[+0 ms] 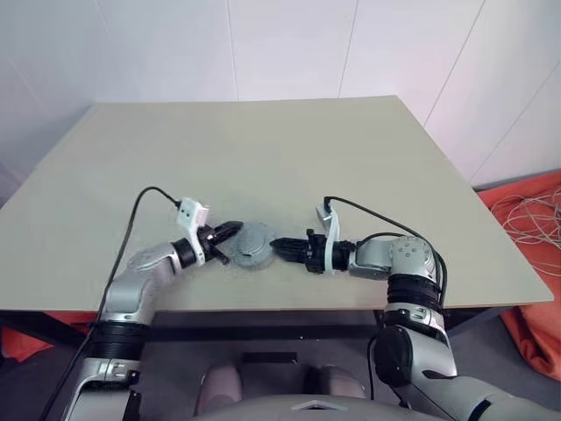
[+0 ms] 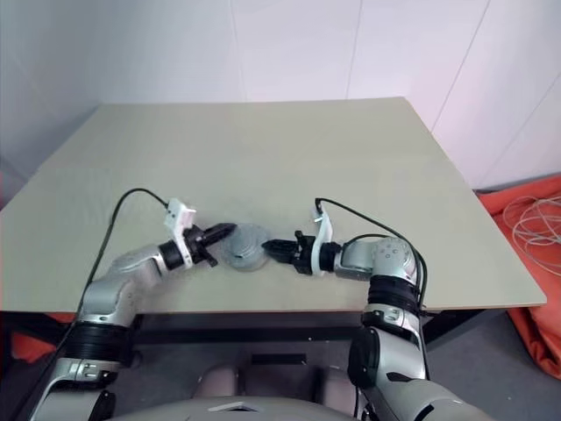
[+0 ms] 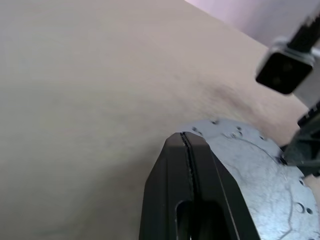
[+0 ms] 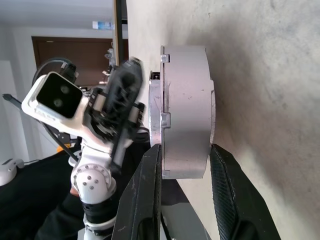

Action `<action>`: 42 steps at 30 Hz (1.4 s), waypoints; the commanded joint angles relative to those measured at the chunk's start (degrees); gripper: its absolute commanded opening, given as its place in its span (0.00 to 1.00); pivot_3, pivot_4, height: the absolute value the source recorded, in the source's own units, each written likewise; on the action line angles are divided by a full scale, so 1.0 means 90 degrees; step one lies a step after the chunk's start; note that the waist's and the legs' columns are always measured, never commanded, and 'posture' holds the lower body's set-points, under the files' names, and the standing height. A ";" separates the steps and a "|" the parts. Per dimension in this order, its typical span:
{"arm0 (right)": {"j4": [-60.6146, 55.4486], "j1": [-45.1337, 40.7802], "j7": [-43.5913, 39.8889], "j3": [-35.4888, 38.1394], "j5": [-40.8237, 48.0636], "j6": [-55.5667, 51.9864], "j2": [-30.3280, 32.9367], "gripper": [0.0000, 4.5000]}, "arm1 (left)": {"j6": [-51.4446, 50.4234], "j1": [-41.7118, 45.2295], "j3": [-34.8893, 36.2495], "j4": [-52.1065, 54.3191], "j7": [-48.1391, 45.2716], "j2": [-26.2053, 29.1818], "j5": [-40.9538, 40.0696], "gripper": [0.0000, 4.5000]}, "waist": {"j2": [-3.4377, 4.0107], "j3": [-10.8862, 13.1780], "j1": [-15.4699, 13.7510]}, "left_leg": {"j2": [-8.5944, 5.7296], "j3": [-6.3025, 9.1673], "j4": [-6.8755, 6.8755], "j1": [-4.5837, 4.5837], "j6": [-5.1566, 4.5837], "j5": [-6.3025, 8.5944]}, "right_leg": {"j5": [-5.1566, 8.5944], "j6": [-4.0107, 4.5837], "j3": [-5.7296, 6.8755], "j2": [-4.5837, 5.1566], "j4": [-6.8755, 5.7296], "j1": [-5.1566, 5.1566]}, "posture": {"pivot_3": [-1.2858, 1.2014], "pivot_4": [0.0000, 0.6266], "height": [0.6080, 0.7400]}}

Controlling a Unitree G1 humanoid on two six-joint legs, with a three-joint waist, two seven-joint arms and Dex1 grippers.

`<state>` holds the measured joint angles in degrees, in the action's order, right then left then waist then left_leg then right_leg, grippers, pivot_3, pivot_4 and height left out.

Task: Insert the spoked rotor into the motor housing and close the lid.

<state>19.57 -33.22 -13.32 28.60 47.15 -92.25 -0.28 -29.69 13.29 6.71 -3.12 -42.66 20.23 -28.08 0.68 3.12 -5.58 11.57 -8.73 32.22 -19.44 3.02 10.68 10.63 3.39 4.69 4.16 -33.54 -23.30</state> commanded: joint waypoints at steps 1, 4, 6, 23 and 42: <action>-0.0387 -0.0191 -0.0116 0.0187 0.0401 -0.0028 -0.0147 0.26 | -0.0682 0.0023 0.0843 0.0367 0.0513 -0.0085 -0.0882 0.00 | 0.0000 0.0000 -0.0008 | -0.0001 0.0001 0.0000 -0.0007 -0.0002 0.0001 | 0.0000 0.0000 0.0000 0.0000 0.0001 -0.0003 | 0.52 0.00 1.00; -0.0436 -0.0235 -0.0161 0.0247 0.0485 -0.0028 -0.0142 0.26 | -0.2198 0.0178 0.1723 0.0175 0.1692 -0.0226 -0.1780 0.00 | -0.0001 0.0001 -0.0009 | -0.0005 0.0002 0.0002 -0.0014 -0.0006 0.0004 | -0.0001 0.0002 -0.0001 0.0001 0.0000 -0.0004 | 0.52 0.00 1.00; -0.0435 -0.0262 -0.0154 0.0288 0.0525 -0.0028 -0.0135 0.26 | -0.2650 0.0203 0.2114 0.0117 0.2062 -0.0317 -0.2235 0.00 | -0.0001 0.0001 -0.0011 | -0.0003 0.0003 0.0002 -0.0017 -0.0006 0.0004 | -0.0001 0.0002 0.0000 0.0000 -0.0006 -0.0005 | 0.52 0.00 1.00; -0.0316 -0.0551 0.0037 0.0550 0.0871 -0.0028 -0.0066 0.26 | -0.3698 -0.0096 0.3160 0.0323 0.2847 -0.1070 -0.5137 0.08 | -0.0008 0.0004 -0.0053 | -0.0006 0.0012 0.0011 -0.0035 -0.0004 0.0002 | 0.0000 -0.0006 0.0004 0.0000 0.0004 -0.0003 | 0.52 0.00 1.00; -0.0349 -0.0738 0.0137 0.0646 0.1109 -0.0028 -0.0141 0.26 | -0.3846 -0.0330 0.2536 0.0122 0.3632 -0.0962 -0.6898 0.98 | -0.0008 0.0003 -0.0066 | -0.0008 0.0013 0.0014 -0.0046 -0.0003 0.0002 | 0.0000 -0.0014 0.0004 0.0000 0.0005 -0.0001 | 0.52 0.00 1.00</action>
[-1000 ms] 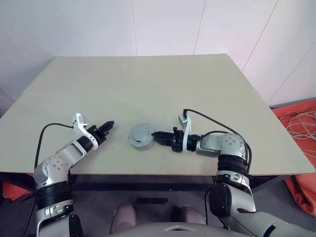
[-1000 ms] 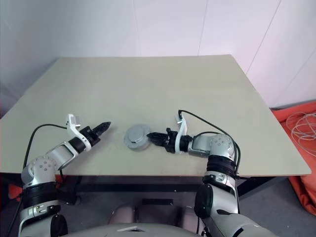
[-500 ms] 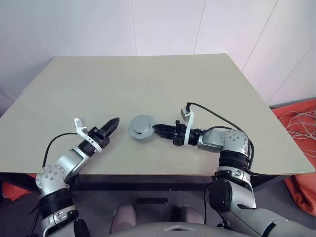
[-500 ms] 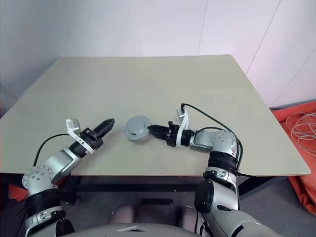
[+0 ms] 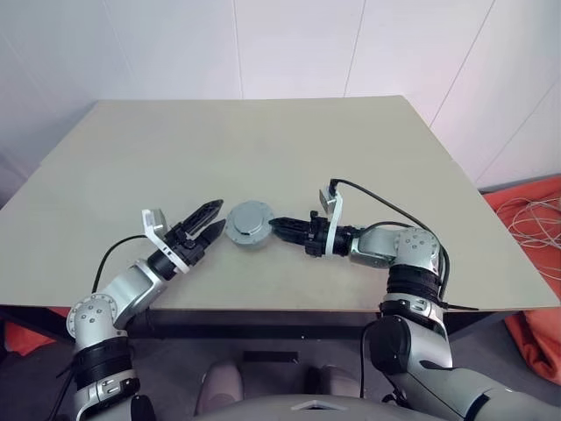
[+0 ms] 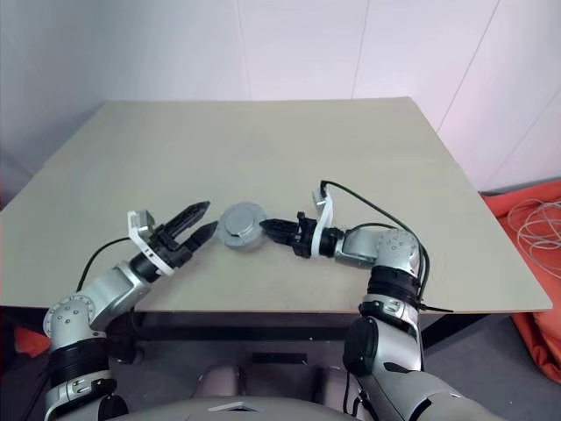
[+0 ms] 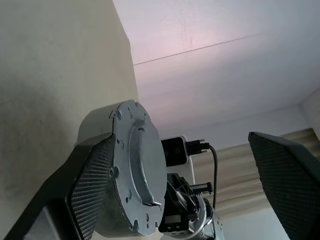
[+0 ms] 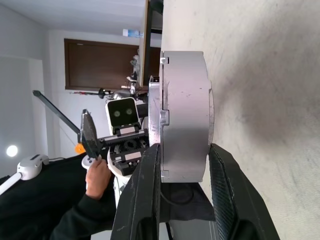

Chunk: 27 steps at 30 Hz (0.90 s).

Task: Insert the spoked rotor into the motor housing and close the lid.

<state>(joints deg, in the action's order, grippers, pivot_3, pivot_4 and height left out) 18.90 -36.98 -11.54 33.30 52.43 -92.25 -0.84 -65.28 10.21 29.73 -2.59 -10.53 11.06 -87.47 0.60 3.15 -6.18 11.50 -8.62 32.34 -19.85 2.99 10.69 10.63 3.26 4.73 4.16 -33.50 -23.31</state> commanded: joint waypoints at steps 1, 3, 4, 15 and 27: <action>-0.0268 -0.0335 -0.0045 0.0134 0.0537 -0.0028 -0.0078 0.26 | 0.0129 0.0009 -0.0036 0.0064 0.0082 0.0069 -0.0338 0.98 | 0.0000 0.0000 0.0001 | 0.0000 0.0000 0.0000 0.0000 0.0000 0.0000 | 0.0000 0.0000 0.0000 0.0000 0.0000 0.0000 | 0.52 0.00 1.00; -0.0239 -0.0366 -0.0016 0.0175 0.0582 -0.0028 -0.0078 0.26 | 0.0168 0.0002 -0.0061 0.0063 0.0120 0.0091 -0.0391 0.98 | 0.0000 0.0000 0.0001 | 0.0000 0.0000 0.0000 0.0000 0.0000 0.0000 | 0.0000 -0.0001 0.0000 0.0000 0.0000 0.0000 | 0.52 0.00 1.00; -0.0219 -0.0389 0.0014 0.0221 0.0601 -0.0028 -0.0079 0.26 | 0.0213 -0.0004 -0.0059 0.0072 0.0147 0.0084 -0.0410 0.98 | 0.0000 0.0000 0.0001 | 0.0000 0.0000 0.0000 0.0000 0.0000 0.0000 | 0.0000 -0.0001 0.0000 0.0000 0.0000 0.0000 | 0.52 0.00 1.00; -0.0171 -0.0524 0.0069 0.0306 0.0707 -0.0028 -0.0003 0.26 | 0.0559 -0.0102 -0.0178 0.0264 0.0360 0.0049 -0.0713 0.98 | -0.0001 0.0000 -0.0005 | -0.0001 0.0001 0.0002 -0.0003 0.0000 0.0000 | -0.0001 -0.0005 0.0000 0.0000 -0.0001 0.0000 | 0.52 0.00 1.00; -0.0292 -0.0513 0.0277 0.0181 0.1227 -0.0028 -0.0117 0.26 | 0.0857 -0.0064 -0.0544 0.0321 0.0441 -0.0082 -0.0800 0.98 | -0.0001 -0.0001 -0.0005 | 0.0000 0.0001 0.0008 -0.0005 0.0000 0.0000 | -0.0003 -0.0007 0.0000 0.0000 -0.0002 0.0002 | 0.52 0.00 1.00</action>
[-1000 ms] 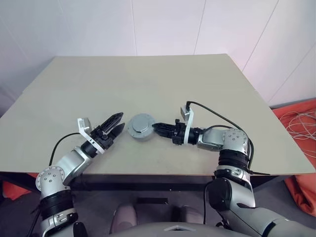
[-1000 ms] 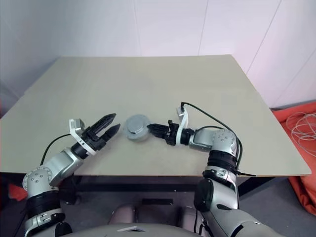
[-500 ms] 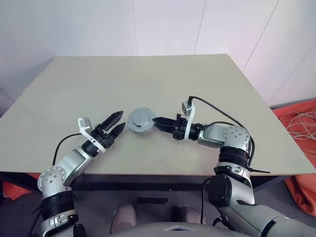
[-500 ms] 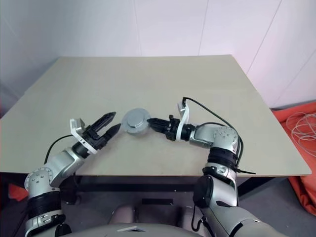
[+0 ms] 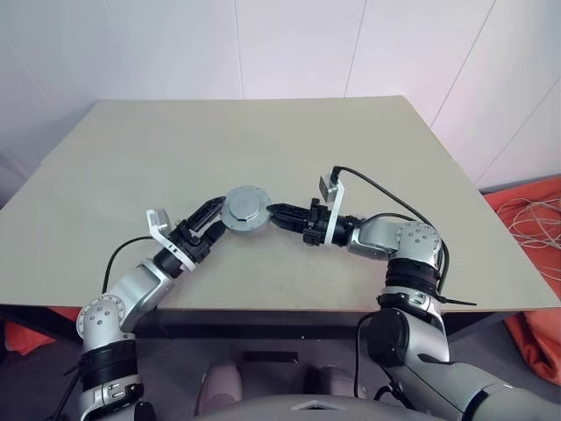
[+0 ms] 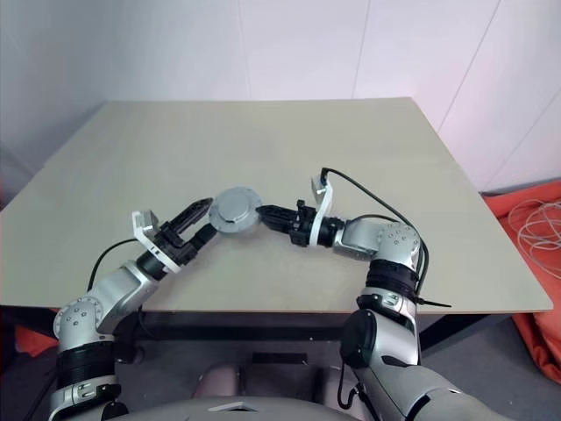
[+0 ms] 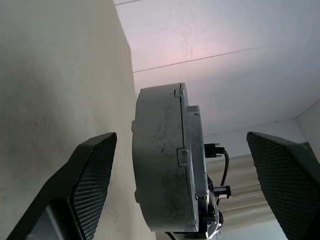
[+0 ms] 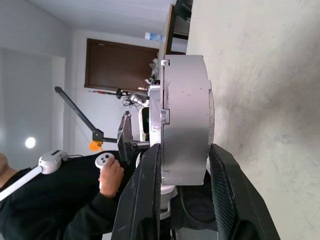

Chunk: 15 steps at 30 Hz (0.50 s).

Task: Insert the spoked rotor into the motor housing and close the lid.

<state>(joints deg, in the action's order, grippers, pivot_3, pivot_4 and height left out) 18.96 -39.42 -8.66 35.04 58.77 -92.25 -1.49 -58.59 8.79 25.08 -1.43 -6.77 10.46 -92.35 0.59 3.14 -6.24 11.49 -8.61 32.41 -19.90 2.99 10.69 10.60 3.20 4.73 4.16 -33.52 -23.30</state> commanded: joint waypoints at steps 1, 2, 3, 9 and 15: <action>-0.0302 -0.0245 -0.0023 -0.0020 0.0566 -0.0028 -0.0049 0.26 | 0.0120 0.0110 -0.0055 0.0186 0.0035 -0.0014 -0.0278 0.98 | 0.0000 0.0000 0.0000 | 0.0000 0.0000 0.0001 0.0000 0.0000 0.0000 | 0.0000 0.0000 0.0000 0.0000 0.0000 0.0000 | 0.52 0.00 1.00; -0.0308 -0.0246 -0.0006 -0.0030 0.0602 -0.0028 -0.0050 0.26 | 0.0107 0.0120 -0.0096 0.0188 0.0039 -0.0006 -0.0295 0.98 | 0.0000 0.0000 0.0000 | 0.0000 0.0000 0.0001 0.0000 0.0000 0.0000 | 0.0000 0.0000 0.0000 0.0000 0.0000 0.0000 | 0.52 0.00 1.00; -0.0313 -0.0246 0.0011 -0.0036 0.0631 -0.0028 -0.0052 0.26 | 0.0102 0.0125 -0.0136 0.0193 0.0044 0.0003 -0.0309 0.98 | 0.0000 0.0000 0.0001 | 0.0001 0.0000 0.0002 -0.0001 0.0000 0.0000 | 0.0000 -0.0001 0.0000 0.0000 0.0000 0.0000 | 0.52 0.00 1.00; -0.0339 -0.0218 0.0116 -0.0093 0.0801 -0.0028 -0.0060 0.26 | 0.0105 0.0126 -0.0275 0.0183 0.0086 0.0032 -0.0355 0.98 | 0.0000 0.0000 0.0000 | 0.0000 0.0000 0.0006 -0.0003 0.0000 0.0000 | -0.0002 -0.0003 0.0000 0.0000 0.0000 0.0001 | 0.52 0.00 1.00; -0.0354 -0.0185 0.0192 -0.0148 0.0917 -0.0028 -0.0065 0.26 | 0.0168 0.0141 -0.0347 0.0148 0.0098 0.0013 -0.0401 0.89 | 0.0000 0.0000 0.0000 | 0.0001 0.0001 0.0008 -0.0003 0.0000 0.0000 | -0.0003 -0.0005 0.0000 0.0000 -0.0001 0.0001 | 0.52 0.00 1.00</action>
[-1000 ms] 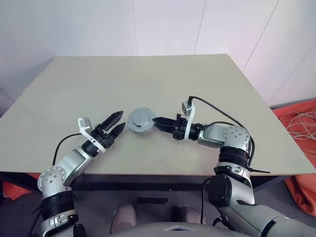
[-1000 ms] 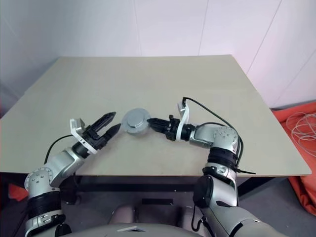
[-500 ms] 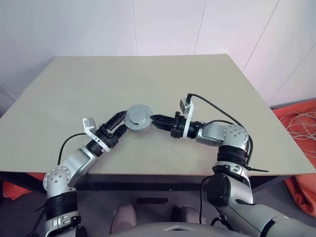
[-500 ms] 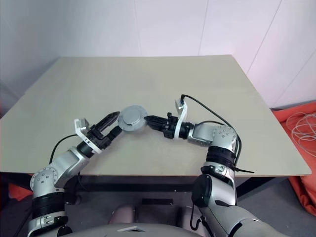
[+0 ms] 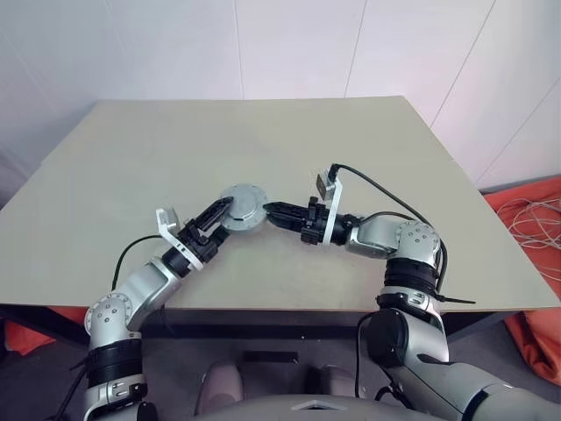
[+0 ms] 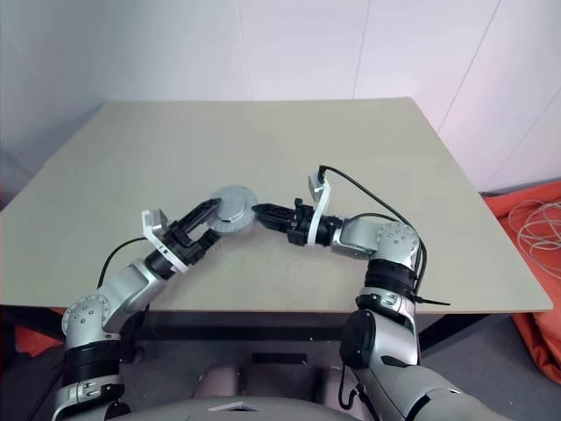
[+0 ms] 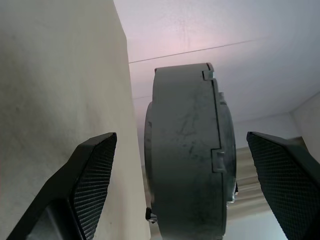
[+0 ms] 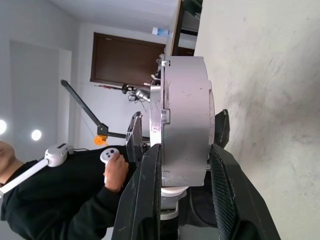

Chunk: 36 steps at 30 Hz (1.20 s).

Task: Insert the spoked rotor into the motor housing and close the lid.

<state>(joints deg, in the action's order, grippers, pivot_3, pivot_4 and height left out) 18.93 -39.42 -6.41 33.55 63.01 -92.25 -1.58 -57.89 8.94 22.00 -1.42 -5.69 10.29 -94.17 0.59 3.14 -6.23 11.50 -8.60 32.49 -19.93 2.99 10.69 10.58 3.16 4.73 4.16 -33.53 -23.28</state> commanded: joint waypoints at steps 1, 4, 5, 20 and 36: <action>-0.0350 -0.0184 -0.0050 0.0009 0.0462 -0.0028 -0.0052 0.26 | 0.0089 0.0132 -0.0018 0.0139 -0.0024 0.0035 -0.0198 0.84 | 0.0000 0.0000 -0.0001 | 0.0000 0.0000 0.0000 0.0000 0.0000 0.0000 | 0.0000 -0.0001 0.0000 0.0000 0.0000 0.0000 | 0.52 0.00 1.00; -0.0354 -0.0176 -0.0030 -0.0012 0.0495 -0.0028 -0.0043 0.26 | 0.0106 0.0142 -0.0042 0.0136 -0.0032 0.0035 -0.0203 0.62 | 0.0000 0.0000 -0.0001 | 0.0000 0.0001 0.0005 -0.0003 0.0000 0.0000 | -0.0001 -0.0001 0.0000 0.0000 -0.0001 0.0000 | 0.52 0.00 1.00; -0.0352 -0.0176 -0.0027 -0.0015 0.0496 -0.0028 -0.0040 0.26 | 0.0125 0.0149 -0.0039 0.0132 -0.0032 0.0029 -0.0205 0.55 | 0.0000 0.0000 -0.0001 | 0.0000 0.0001 0.0006 -0.0003 0.0000 0.0000 | -0.0001 -0.0002 0.0000 0.0000 -0.0001 0.0000 | 0.52 0.00 1.00; -0.0311 -0.0240 -0.0135 0.0062 0.0618 -0.0022 -0.0136 0.26 | 0.0111 0.0053 -0.0257 0.0160 -0.0110 0.0156 -0.0144 0.47 | -0.0002 -0.0001 -0.0002 | 0.0002 0.0003 0.0028 -0.0004 0.0000 0.0000 | -0.0004 -0.0007 0.0000 0.0000 -0.0009 0.0004 | 0.52 0.00 1.00; -0.0183 -0.0027 0.0155 -0.0142 -0.0053 0.0120 -0.0057 1.00 | 0.0296 0.0140 -0.0124 0.0030 -0.0181 0.0212 -0.0158 0.47 | -0.0002 -0.0001 -0.0001 | 0.0003 0.0003 0.0031 -0.0003 0.0000 0.0000 | -0.0005 -0.0009 -0.0001 0.0000 -0.0012 0.0004 | 0.52 0.00 1.00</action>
<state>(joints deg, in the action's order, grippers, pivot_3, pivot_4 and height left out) 17.44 -39.14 -5.57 32.57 63.15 -91.61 -2.59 -56.35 8.80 19.46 -2.44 -6.48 11.80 -94.00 0.57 3.13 -6.24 11.52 -8.58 32.78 -19.96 2.99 10.69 10.53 3.08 4.72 4.17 -33.64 -23.25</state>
